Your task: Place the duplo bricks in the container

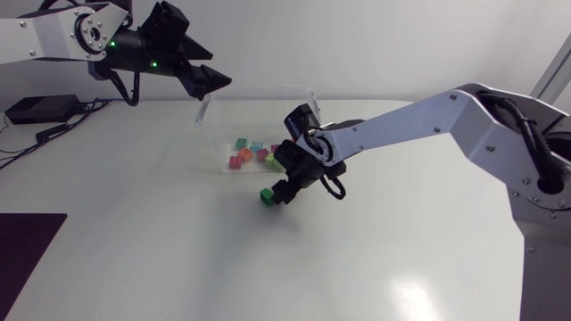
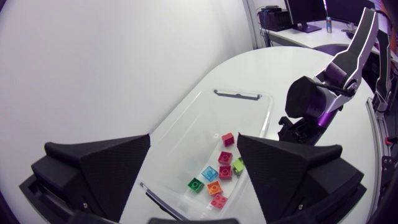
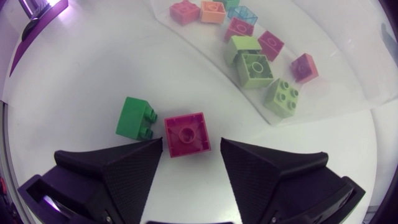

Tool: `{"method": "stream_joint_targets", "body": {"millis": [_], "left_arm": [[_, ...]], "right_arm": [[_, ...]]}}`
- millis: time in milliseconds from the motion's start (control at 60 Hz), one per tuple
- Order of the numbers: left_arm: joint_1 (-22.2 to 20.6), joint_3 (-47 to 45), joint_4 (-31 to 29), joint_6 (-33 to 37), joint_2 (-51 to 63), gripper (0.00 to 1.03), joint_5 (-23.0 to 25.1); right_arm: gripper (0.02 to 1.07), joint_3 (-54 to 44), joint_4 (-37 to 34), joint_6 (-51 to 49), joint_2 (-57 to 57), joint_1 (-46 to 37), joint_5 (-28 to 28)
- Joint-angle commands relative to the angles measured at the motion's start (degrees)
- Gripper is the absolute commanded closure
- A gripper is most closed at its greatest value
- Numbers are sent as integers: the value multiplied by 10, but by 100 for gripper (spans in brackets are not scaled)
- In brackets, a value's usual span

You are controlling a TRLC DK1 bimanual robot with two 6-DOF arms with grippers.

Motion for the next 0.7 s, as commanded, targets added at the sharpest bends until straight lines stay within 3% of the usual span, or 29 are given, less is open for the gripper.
{"method": "stream_joint_targets", "body": {"millis": [0,67,400,683], "left_arm": [[5,-21,10,-11,-32,6,7],[8,-28,10,-12,-45,6,8],[9,-85,26,-9,-91,6,10],[3,-143,25,11,-115,6,16]], "right_arm": [[64,15,-13,-14,22,8,2],[72,19,-17,-17,24,9,2],[73,9,-32,-16,7,6,1],[73,-80,-31,-13,-92,6,-2]]}}
